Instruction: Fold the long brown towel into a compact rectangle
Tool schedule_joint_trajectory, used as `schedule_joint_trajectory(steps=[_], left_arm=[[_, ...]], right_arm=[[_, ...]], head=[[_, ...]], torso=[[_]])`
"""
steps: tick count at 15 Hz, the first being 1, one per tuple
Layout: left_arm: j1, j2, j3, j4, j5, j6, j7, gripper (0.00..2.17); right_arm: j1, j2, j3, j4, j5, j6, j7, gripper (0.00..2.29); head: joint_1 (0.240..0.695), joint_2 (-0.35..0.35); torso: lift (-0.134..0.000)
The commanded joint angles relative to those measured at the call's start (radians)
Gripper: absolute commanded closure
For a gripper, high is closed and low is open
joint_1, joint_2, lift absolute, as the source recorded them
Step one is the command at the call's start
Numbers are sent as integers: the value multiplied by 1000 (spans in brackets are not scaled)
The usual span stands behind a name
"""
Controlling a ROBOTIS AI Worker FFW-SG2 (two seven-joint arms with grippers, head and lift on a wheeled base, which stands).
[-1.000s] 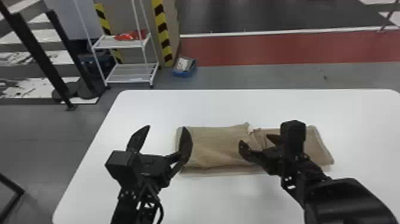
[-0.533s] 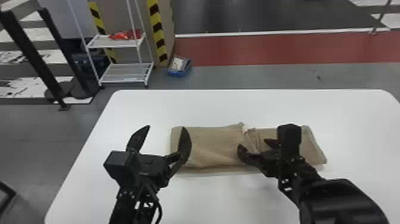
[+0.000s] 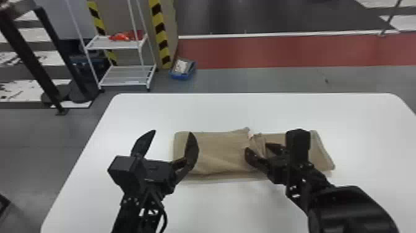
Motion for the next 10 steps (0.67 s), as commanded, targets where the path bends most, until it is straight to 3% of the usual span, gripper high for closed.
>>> schedule_joint_trajectory(steps=[1,5,10], left_arm=[[0,2,-1,2,0,0,0,39],[0,5,-4,5,2,0,-1,39],[-2,10,-9,5,3,0,0,60]], right_arm=[[0,1,0,0,-3,0,5,478],[0,1,0,0,-4,0,5,616],[12,1,-3,-17,-4,0,5,1217]], head=[[695,86],[695,87],[695,85]], torso=[[-95],[-95],[-95]])
